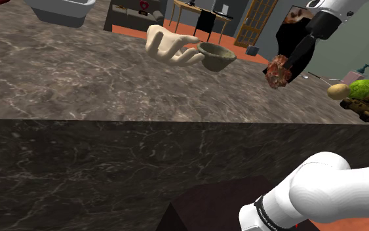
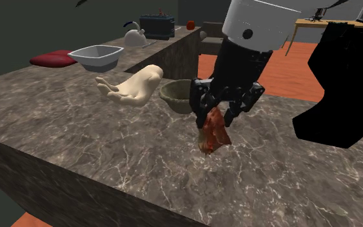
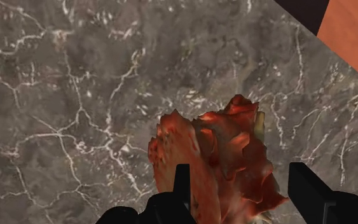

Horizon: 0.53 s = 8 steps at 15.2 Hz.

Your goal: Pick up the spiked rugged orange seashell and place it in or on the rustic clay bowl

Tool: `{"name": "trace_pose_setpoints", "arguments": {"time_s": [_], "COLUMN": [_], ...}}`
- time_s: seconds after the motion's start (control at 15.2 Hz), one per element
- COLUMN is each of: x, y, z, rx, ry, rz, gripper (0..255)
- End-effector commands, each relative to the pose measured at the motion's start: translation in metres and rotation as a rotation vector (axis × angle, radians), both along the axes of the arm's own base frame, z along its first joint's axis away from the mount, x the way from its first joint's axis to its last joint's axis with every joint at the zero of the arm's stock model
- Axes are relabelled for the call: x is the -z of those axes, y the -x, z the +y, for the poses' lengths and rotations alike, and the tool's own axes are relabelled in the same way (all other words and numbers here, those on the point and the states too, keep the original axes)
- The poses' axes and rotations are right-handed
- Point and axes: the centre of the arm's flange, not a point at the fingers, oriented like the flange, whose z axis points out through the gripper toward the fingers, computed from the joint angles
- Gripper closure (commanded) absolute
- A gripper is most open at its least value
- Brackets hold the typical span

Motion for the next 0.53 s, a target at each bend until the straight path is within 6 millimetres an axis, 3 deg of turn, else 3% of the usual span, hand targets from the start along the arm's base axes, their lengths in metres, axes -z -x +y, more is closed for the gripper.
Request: {"name": "trace_pose_setpoints", "arguments": {"time_s": [0.0, 0.46], "x": [-0.010, -0.047], "y": [0.000, 0.000], "z": [0.000, 0.000], "rx": [0.000, 0.000], "ry": [0.000, 0.000], "rz": [0.000, 0.000], "gripper": [255, 255]}}
